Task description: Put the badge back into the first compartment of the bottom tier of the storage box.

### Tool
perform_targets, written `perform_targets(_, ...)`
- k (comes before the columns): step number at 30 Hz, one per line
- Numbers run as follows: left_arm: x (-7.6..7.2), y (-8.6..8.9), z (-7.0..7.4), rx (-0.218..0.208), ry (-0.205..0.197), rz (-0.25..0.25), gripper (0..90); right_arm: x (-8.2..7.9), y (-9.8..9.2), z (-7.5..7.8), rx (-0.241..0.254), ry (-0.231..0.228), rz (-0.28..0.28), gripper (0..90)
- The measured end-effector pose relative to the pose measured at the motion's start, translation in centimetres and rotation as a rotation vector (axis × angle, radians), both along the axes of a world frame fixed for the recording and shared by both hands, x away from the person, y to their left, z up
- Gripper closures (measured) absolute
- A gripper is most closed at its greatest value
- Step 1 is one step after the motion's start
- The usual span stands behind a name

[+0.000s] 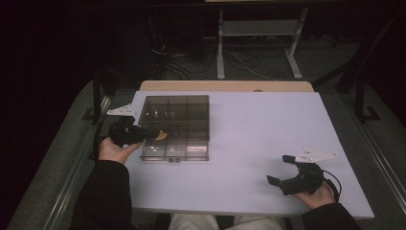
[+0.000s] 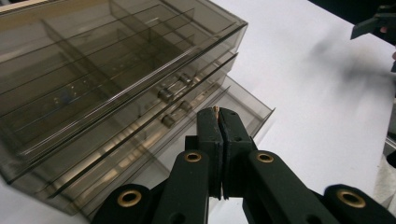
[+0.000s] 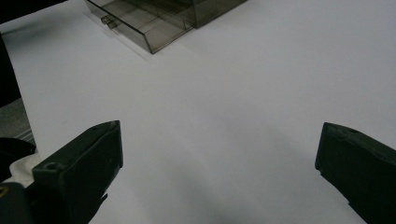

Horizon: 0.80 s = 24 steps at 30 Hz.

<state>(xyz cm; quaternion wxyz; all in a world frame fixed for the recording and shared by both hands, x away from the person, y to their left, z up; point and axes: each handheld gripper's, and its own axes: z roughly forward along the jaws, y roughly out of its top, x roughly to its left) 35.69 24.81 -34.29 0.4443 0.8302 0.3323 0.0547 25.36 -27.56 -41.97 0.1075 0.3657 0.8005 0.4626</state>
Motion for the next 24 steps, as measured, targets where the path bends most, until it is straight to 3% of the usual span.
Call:
perform_targets(16,0.6,1.1,-1.3,0.072,0.039,0.036,88.1,0.1,0.1,-0.1,-0.005,0.004,0.001,0.5)
perform_targets(24,1.0,1.4,-2.9,0.091,0.067,0.049,88.1,0.1,0.2,-0.1,-0.006,0.004,0.004,0.5)
